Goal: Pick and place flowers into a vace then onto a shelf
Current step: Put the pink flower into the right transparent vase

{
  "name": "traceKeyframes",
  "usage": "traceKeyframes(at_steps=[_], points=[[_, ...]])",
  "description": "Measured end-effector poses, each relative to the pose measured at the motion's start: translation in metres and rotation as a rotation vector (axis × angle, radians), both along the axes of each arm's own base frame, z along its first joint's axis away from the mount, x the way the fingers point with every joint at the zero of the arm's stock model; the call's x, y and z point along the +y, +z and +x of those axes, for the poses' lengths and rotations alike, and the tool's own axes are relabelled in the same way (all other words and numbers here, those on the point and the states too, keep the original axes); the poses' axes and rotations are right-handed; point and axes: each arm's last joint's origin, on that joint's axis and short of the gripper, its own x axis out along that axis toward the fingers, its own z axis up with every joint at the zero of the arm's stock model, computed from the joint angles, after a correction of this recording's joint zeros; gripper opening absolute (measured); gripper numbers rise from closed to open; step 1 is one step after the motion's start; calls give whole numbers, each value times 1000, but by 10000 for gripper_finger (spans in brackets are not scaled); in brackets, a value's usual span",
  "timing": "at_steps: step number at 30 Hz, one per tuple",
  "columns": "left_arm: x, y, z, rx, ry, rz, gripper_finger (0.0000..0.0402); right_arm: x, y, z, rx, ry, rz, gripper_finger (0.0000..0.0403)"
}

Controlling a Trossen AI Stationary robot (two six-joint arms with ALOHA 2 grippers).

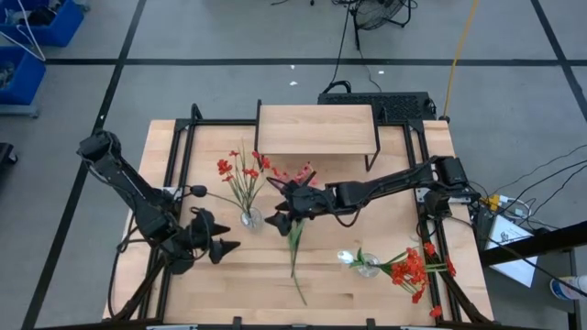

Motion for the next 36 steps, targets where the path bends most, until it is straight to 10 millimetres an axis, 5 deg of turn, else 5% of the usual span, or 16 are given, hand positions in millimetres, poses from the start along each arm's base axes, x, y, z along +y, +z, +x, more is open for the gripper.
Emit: traceKeyframes(at_steps=[13,19,26,36], points=[[-2,-2,1,101,-236,138,399,-23,-20,-13,260,-269,242,318],[-2,-2,1,104,-273,200,399,-25,-26,-10,291,-278,366,318],[-2,-2,1,110,-303,245,399,-13,-60,-3,399,-236,419,318],[-2,-1,1,107,-305,258,399,-16,-69,-2,428,-256,422,318]])
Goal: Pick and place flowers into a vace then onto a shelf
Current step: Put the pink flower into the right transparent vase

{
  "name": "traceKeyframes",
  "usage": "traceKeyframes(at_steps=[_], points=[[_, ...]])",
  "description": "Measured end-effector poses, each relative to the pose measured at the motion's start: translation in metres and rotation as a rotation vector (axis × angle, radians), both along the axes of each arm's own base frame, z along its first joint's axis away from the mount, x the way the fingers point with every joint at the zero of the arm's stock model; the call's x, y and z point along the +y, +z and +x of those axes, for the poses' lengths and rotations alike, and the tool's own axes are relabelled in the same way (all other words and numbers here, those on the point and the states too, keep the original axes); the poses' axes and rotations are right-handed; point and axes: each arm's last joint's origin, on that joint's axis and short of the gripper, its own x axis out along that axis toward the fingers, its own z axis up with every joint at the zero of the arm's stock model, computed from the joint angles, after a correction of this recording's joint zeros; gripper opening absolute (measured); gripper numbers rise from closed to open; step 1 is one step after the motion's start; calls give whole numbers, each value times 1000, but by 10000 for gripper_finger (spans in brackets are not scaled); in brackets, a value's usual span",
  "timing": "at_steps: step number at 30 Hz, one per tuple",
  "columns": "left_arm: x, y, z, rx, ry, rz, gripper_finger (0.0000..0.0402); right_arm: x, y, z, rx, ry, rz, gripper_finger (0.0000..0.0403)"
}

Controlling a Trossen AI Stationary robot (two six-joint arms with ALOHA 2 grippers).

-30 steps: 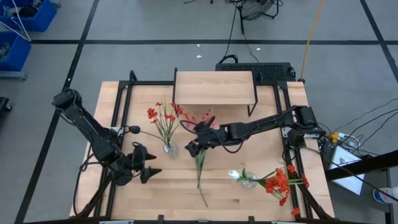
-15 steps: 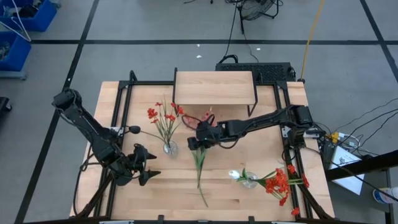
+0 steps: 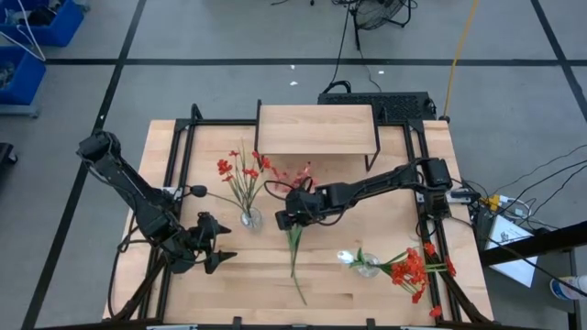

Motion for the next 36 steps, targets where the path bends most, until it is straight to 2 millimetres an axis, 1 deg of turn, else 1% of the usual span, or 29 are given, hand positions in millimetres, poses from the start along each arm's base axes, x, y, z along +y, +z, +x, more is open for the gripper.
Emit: traceKeyframes(at_steps=[5,10,15,28,31,36], points=[[0,0,0,-5,-7,23,399,-1,-14,1,37,14,-20,318],[0,0,0,-4,-12,32,399,-1,-23,2,62,30,-27,315],[0,0,0,-2,-16,37,399,-1,-32,5,76,23,-21,293],[1,0,0,0,-18,43,399,-4,-36,2,109,38,-97,179],[1,0,0,0,-18,43,399,-7,-37,2,113,43,-102,146],[1,0,0,1,-16,41,399,-9,-38,2,109,44,-108,80]])
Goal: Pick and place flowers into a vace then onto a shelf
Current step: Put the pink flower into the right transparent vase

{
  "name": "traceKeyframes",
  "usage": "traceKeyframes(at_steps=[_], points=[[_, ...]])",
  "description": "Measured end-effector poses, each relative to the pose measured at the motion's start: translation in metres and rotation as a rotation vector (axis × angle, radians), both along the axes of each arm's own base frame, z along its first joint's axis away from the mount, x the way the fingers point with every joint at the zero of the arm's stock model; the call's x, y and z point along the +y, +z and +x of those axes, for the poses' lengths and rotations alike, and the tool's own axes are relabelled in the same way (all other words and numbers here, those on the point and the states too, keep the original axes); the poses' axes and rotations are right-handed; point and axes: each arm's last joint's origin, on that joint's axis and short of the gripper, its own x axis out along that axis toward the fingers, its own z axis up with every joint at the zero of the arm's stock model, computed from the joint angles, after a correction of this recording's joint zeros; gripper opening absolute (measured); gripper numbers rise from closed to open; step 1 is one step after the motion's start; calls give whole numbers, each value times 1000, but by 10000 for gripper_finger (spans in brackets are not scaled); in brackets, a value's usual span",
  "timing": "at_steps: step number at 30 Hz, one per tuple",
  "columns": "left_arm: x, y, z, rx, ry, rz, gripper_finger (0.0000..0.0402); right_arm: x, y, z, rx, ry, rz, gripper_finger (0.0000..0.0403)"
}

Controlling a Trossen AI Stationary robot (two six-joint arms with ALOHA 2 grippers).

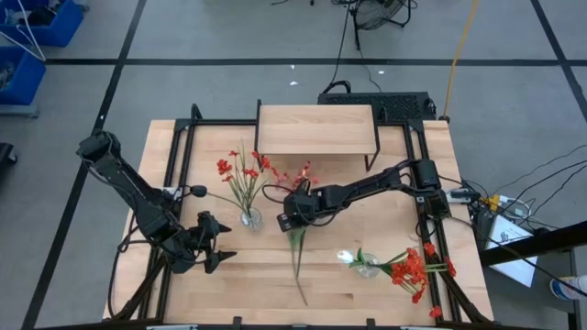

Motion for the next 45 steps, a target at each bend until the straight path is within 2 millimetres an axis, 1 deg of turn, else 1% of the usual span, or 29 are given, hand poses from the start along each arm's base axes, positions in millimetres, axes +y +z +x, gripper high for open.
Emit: traceKeyframes(at_steps=[4,6,10,15,19,23,27,32,35,39,45], points=[[1,-1,-1,10,4,6,399,-1,0,0,-4,10,-10,22],[1,-1,-1,16,5,13,399,-1,0,1,-16,13,-13,8],[2,-2,-2,38,-8,13,399,-2,6,6,-84,3,-12,12],[1,-3,-2,58,-27,-4,399,-2,18,13,-194,-9,-34,5],[1,-3,-2,59,-27,-4,399,-4,28,12,-228,-24,-97,4],[1,-3,-2,58,-25,-8,399,-5,44,11,-290,-29,-159,3],[1,-3,-3,62,-27,0,399,-8,65,7,-341,-39,-250,2],[2,-4,-3,67,-31,11,399,-12,100,-3,-408,-78,-370,1],[2,-4,-3,67,-30,13,399,-12,123,-13,-442,-88,-467,1],[3,-3,-3,48,-10,30,399,-15,158,-28,-503,-115,-613,1],[7,-3,0,19,33,70,399,-14,209,-60,-569,-144,-794,1]])
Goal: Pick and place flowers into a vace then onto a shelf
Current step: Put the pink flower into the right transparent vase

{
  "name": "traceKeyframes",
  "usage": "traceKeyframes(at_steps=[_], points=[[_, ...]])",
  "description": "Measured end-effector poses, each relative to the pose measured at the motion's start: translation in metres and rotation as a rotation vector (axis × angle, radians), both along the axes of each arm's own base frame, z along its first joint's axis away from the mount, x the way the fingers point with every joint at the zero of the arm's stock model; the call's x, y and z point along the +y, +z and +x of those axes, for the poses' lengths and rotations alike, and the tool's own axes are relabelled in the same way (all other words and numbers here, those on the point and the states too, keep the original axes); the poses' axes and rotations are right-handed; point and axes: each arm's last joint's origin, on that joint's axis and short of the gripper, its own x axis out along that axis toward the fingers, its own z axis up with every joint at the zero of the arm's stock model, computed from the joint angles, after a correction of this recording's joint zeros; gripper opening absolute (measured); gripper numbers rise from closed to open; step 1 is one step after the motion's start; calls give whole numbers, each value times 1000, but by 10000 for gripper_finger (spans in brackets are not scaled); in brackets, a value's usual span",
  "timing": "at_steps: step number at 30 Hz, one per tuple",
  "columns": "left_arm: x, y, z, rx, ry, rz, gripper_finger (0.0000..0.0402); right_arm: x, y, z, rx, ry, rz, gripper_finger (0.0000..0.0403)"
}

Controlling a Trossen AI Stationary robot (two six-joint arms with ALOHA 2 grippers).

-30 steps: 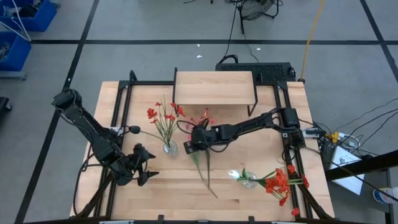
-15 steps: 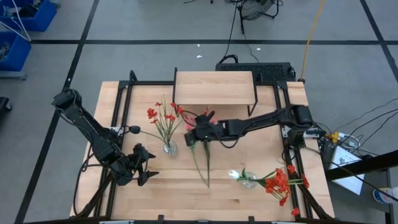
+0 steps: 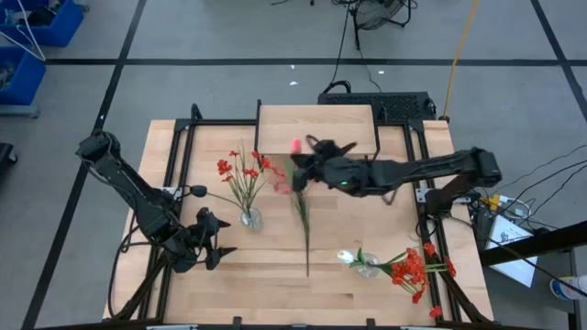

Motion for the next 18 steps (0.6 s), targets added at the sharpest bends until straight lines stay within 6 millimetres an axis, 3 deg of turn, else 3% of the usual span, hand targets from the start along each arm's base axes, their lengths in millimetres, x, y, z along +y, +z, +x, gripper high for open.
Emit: traceKeyframes(at_steps=[9,18], points=[[8,0,8,-3,102,-74,399,26,54,-52,-26,-18,-241,0],[20,0,17,-23,235,-147,399,73,78,-95,-1,-71,-390,0]])
